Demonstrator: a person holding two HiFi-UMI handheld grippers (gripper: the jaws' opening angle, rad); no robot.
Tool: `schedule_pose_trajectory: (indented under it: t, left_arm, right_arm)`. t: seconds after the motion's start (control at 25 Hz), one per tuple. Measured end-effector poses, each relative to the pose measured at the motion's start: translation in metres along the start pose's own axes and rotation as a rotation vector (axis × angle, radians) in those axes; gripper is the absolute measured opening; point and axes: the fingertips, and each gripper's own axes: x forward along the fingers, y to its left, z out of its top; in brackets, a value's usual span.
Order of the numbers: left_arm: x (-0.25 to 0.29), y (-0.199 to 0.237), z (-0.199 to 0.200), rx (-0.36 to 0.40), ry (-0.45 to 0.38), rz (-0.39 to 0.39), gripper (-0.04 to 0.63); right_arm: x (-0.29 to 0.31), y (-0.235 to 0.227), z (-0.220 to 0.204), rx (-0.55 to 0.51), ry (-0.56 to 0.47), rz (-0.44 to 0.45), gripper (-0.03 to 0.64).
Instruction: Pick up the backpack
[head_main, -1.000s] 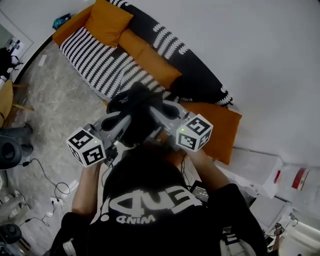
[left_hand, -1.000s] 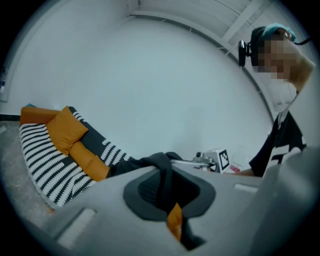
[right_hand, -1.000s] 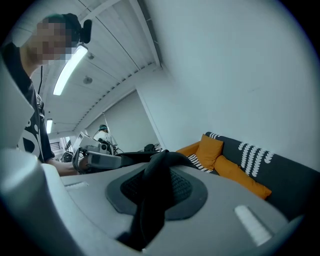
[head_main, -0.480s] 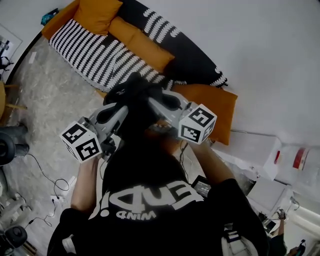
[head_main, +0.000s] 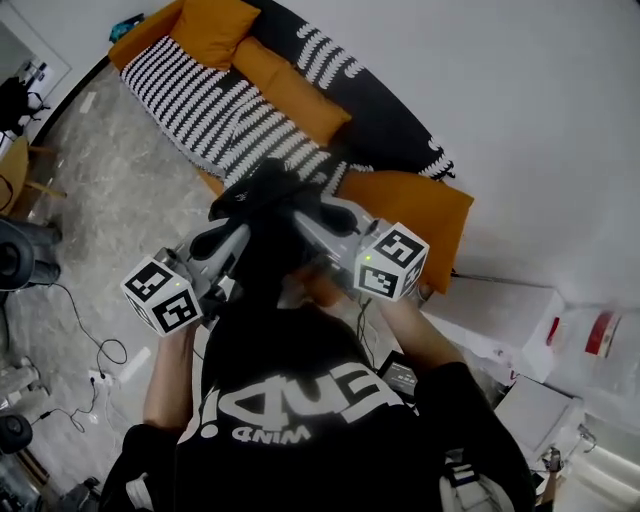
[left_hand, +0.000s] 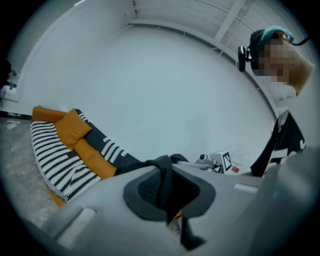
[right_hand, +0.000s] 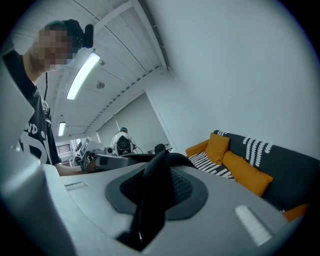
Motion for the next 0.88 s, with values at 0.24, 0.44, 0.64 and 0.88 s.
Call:
schedule_pose_trajectory:
  t: [0.24,0.44,0.64,0.88]
  left_arm:
    - [-0.028,-0.048,-0.026,0.028,-0.053,0.079,0.009]
    - [-0.045,-0.073,-0.042,0.006,-0.072,0.094,0.009]
    - [-0.061,-0.087,-0.065,-0.008,-0.046,0.066,0.009]
    - [-0.073,-0.091,-0.088,0.004,-0.013,0.051,0.009]
  right_arm:
    - [-0.037,0.049,-0.016,-0.049,0.029,0.083,0.074]
    - [-0.054,0.074,-0.028,-0.086,0.050,0.090,0.074]
    - [-0.065,0.096,-0.050,-0.122,0.065,0.047,0.074]
    - [-0.070,0.110,-0.075,-0.103,0.064,0.000,0.072]
